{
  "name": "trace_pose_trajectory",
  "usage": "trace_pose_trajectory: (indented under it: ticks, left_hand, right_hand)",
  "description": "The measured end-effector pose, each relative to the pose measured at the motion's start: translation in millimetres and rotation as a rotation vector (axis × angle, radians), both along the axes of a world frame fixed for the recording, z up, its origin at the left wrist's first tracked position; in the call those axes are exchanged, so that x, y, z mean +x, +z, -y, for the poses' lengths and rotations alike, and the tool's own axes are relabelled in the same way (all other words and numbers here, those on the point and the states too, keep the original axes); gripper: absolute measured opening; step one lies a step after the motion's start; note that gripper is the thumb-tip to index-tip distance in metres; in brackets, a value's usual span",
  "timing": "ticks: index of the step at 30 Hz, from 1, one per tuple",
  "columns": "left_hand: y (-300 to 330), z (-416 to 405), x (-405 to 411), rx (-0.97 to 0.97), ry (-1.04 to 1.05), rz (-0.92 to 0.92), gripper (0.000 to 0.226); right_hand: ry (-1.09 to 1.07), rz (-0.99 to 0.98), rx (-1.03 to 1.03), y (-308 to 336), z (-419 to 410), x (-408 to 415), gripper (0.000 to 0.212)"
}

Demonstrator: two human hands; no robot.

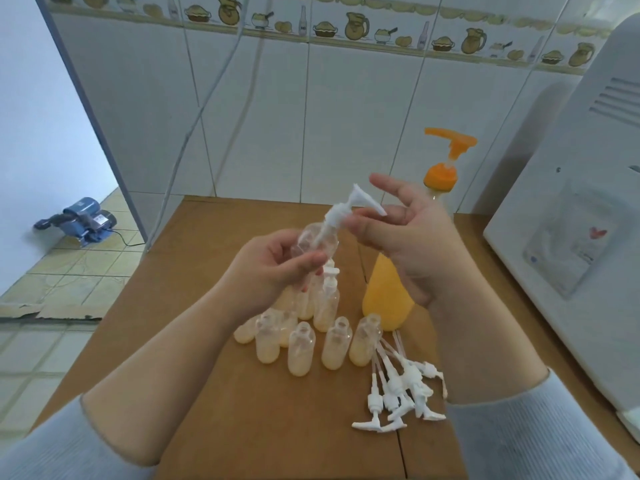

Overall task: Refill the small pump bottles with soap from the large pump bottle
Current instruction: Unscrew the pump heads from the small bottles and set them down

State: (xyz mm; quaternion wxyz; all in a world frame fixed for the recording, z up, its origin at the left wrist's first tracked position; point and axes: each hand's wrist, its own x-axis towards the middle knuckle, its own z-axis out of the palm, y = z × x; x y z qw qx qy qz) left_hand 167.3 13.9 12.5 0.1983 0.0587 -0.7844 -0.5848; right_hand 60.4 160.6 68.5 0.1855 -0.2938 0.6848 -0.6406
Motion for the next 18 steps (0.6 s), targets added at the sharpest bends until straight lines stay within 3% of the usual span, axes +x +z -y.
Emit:
trace_pose_trajectory:
  ticks: [2, 5, 8, 10, 12, 18]
  left_hand:
    - [2.6, -5.1, -0.4, -0.109, -0.033, 0.042, 0.015]
    - [5.0, -8.3, 2.0, -0.098, -0.018, -0.018, 0.018]
    - [7.4, -8.9, 6.0, -0.134, 0.016, 0.023, 0.03]
    - [5.6, -11.4, 9.4, -0.224, 0.001, 0.089, 0.035]
    - [-0.4, -9.6, 15.9, -0.251, 0.079, 0.111, 0.036]
    - [-30.0, 10.4, 45.0, -0.042, 0.376, 0.159, 0.025]
  right_hand:
    - [0.065, 0.023, -0.058, -2.4, 1.8, 7.7, 0.095]
    - [0.004, -0.013, -0.079, -4.1, 2.3, 10.6, 0.098]
    - [0.012, -0.006, -0.081, -3.6, -2.6, 11.9, 0.075]
    - [0.022, -0.112, -0.043, -4.6, -4.8, 17.7, 0.058]
    - [-0.063, -0.17, -0.065, -2.5, -9.5, 20.6, 0.054]
    - [-0.405, 0.032, -0.28, -13.3, -56.6, -1.6, 0.045]
